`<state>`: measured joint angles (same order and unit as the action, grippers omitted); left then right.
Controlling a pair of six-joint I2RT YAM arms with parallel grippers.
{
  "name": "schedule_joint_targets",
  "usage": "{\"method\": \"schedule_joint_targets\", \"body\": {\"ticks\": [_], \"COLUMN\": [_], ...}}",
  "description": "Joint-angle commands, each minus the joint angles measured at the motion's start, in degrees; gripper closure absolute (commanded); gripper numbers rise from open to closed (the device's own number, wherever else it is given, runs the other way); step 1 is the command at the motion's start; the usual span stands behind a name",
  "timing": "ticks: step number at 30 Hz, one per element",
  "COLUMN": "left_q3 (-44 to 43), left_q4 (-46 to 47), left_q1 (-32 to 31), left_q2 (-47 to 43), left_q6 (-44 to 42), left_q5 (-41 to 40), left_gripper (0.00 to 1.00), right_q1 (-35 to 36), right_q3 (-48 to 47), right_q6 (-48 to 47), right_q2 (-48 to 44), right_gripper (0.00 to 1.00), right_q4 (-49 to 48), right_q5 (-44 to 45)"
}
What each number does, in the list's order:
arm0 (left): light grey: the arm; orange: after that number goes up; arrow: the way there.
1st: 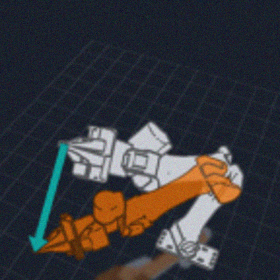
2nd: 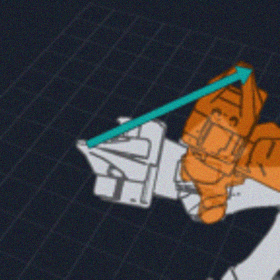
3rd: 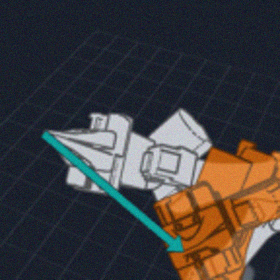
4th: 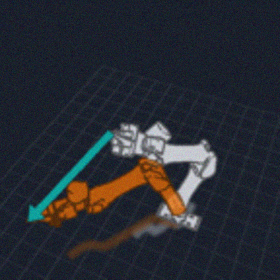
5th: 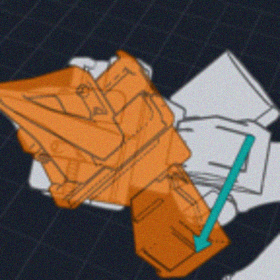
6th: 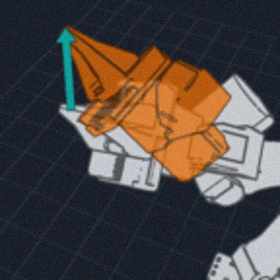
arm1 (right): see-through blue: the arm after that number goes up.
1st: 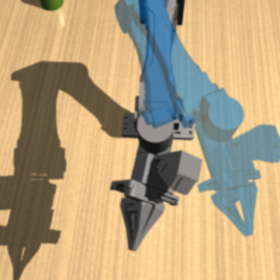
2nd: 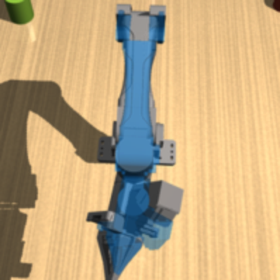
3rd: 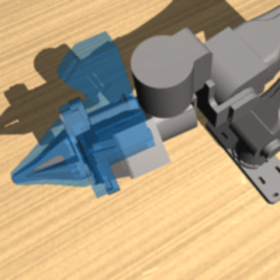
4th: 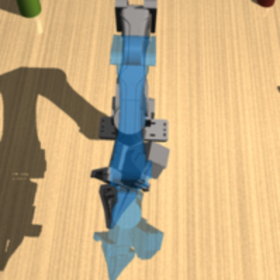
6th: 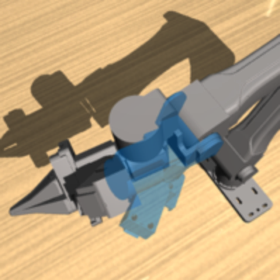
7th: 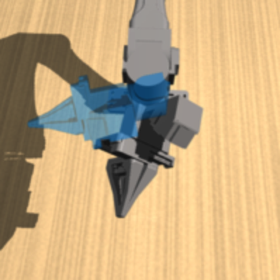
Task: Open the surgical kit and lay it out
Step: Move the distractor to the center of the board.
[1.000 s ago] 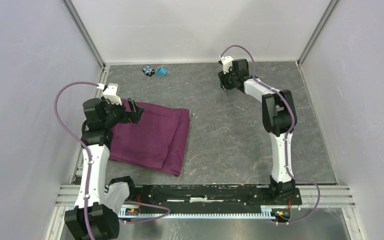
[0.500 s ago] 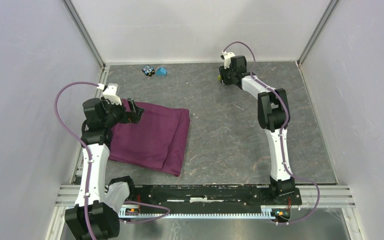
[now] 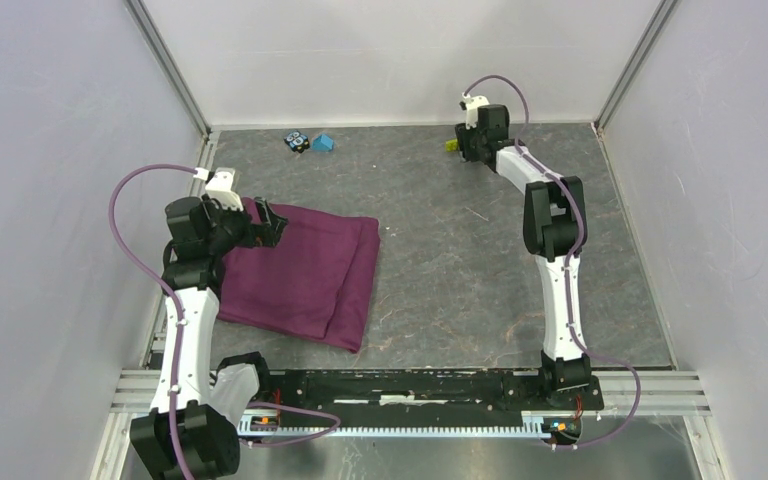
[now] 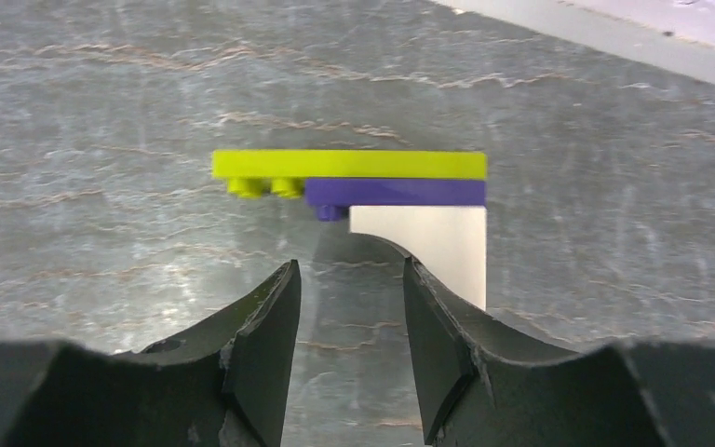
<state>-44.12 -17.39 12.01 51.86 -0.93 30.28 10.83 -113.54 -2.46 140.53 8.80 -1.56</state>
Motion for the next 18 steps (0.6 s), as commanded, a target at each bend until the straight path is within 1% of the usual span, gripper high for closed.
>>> {"method": "schedule_joint_targets", "body": {"ticks": [1,5,6,9,18], "left_q3": [0.16,0.22,0.3,0.34,0.56], "left_q4": [2.54,2.68,2.71,2.71,3.04], "left_q1": [0.6,0.73,0.79,0.82,0.99], "left_q2": [-0.57,-0.8,-0.89,-1.01,-0.88], "left_q6": [-0.84,-0.83,-0.83,-0.83,-0.73], "left_q5": [1.13,1.22,1.3,1.36,1.69], "left_gripper": [0.0,0.0,0.0,0.0,0.0], "right_q1": [-0.57,-0.55,-0.55,-0.59,-0.32], "right_q3": [-3.22,-3.08,-3.18,-3.08,-4.03], "right_q6": [-3.95,-6.0,-6.4,-6.7,-2.56], "right_q2": [0.19,-0.19,-0.17,0.17,2.91], "right_gripper": [0.48,0.47,0.46,0.46,0.45], "right_q4": [-0.93,-1.34,-1.5,-1.61,-1.59], "right_q5": [1.21,1.21,2.58,3.05,1.74]}}
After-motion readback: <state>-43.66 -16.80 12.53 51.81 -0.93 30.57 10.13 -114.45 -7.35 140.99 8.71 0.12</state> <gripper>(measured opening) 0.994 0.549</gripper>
